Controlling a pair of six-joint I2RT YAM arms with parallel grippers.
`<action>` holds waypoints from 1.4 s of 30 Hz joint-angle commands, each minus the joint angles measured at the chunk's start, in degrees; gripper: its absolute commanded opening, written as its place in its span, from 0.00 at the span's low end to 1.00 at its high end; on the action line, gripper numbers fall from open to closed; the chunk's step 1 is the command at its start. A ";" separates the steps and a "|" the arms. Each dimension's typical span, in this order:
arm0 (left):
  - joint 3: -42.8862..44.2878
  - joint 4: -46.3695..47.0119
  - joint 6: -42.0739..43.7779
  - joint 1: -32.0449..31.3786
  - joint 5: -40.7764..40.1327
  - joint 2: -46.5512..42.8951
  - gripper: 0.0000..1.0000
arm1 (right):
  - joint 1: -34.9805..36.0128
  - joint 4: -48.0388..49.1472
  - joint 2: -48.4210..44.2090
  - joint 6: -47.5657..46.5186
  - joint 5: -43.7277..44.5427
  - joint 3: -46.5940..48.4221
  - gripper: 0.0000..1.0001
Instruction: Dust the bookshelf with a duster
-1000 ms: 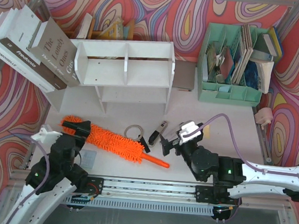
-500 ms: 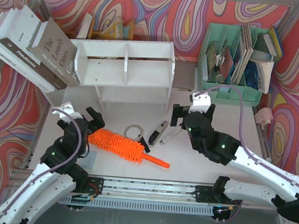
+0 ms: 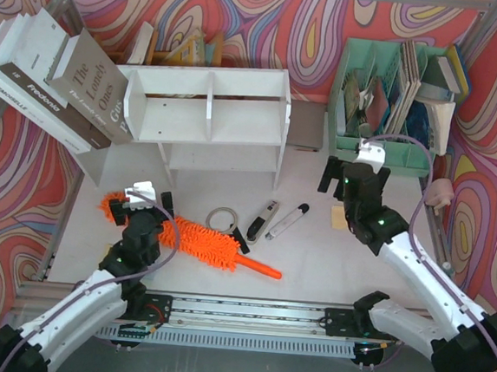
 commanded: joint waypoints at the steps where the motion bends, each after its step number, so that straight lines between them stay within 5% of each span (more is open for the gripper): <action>1: -2.78 14.83 6.43 5.21 0.97 5.03 0.98 | -6.74 7.63 3.32 -1.40 -4.68 -2.21 0.99; 17: -5.26 48.61 -3.35 28.37 28.96 38.02 0.98 | -18.82 38.16 17.87 -4.44 1.47 -19.13 0.99; 27: -2.67 66.05 -5.61 34.53 38.09 59.76 0.98 | -20.69 64.45 27.19 -13.41 -7.78 -26.24 0.99; 32: 2.08 53.62 -7.77 36.82 40.37 57.08 0.98 | -21.68 70.54 30.11 -16.37 -16.31 -27.62 0.99; 42: 4.68 49.97 -7.89 37.55 42.41 57.58 0.98 | -23.89 81.60 38.82 -17.37 -27.31 -28.55 0.99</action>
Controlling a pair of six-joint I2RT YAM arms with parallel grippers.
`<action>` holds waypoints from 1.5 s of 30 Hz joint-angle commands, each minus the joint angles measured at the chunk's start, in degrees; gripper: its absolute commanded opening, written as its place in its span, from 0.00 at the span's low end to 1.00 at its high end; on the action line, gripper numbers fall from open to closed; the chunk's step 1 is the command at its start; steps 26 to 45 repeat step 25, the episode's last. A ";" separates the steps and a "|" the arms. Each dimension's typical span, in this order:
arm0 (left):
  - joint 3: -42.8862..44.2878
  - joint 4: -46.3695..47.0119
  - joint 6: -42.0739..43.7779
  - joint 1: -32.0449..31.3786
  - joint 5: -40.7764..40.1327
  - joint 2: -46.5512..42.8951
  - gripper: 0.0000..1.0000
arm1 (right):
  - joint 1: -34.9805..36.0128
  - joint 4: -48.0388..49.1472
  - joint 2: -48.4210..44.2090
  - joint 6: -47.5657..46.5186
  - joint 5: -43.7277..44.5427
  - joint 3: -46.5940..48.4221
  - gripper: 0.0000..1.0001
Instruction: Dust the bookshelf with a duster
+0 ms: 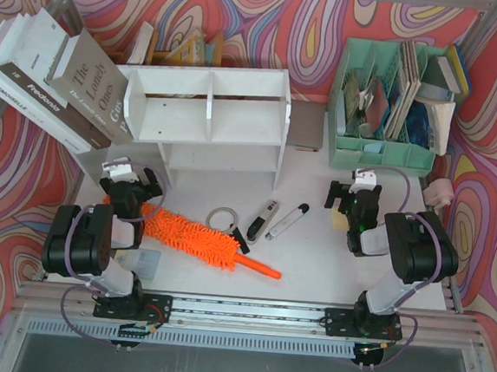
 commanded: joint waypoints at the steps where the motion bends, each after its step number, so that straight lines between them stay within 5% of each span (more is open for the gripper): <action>1: 0.67 -2.09 -0.72 0.43 1.61 -0.54 0.98 | -0.18 6.85 0.67 -1.64 -3.79 -0.58 0.99; 45: 0.51 -1.61 -0.68 0.43 2.04 -0.44 0.98 | -0.01 6.74 0.63 -1.76 -3.44 -0.49 0.99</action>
